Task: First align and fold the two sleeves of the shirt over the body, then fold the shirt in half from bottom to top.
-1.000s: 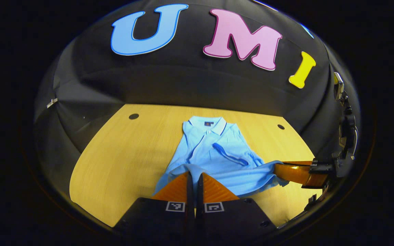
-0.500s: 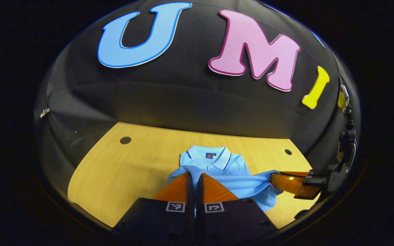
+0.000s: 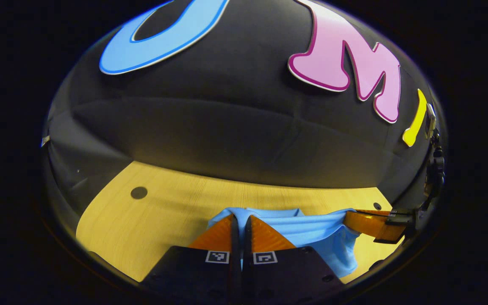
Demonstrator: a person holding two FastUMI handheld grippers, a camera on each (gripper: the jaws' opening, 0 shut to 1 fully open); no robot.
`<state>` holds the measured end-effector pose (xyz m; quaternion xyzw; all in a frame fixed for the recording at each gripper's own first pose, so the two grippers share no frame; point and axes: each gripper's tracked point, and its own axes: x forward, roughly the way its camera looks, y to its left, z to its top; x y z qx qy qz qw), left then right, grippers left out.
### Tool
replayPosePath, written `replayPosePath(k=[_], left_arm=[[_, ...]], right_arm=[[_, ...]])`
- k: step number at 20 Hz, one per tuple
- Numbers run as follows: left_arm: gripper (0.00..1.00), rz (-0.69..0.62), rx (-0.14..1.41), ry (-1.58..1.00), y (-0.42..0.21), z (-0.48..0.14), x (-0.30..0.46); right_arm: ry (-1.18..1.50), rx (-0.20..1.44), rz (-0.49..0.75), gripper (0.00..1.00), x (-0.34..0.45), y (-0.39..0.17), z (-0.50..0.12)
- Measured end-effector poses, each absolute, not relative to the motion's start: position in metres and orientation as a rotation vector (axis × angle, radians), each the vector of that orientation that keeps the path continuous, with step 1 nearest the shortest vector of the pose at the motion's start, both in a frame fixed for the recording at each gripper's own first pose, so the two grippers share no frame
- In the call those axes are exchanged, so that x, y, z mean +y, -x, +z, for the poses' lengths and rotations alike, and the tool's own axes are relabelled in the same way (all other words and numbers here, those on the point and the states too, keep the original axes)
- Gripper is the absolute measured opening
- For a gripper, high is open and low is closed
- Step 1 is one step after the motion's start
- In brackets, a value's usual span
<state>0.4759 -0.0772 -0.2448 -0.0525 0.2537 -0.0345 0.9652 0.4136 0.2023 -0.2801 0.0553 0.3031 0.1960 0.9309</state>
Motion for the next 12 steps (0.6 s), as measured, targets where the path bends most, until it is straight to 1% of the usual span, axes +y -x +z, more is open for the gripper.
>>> replayPosePath(k=[3,6,10,12], left_arm=[[0.06,-0.099,0.487,0.045,-0.508,-0.268,-0.078],[0.06,-0.124,0.501,0.029,-0.523,-0.296,-0.08],[0.06,-0.113,0.503,0.023,-0.536,-0.318,-0.074],[0.07,-0.106,0.496,0.023,-0.538,-0.318,-0.076]], right_arm=[[-0.125,0.625,0.37,0.05,0.204,-0.44,-0.301],[-0.135,0.64,0.337,0.05,0.2,-0.456,-0.325],[-0.101,0.645,0.326,0.05,0.199,-0.463,-0.343],[-0.057,0.637,0.332,0.05,0.199,-0.463,-0.347]])
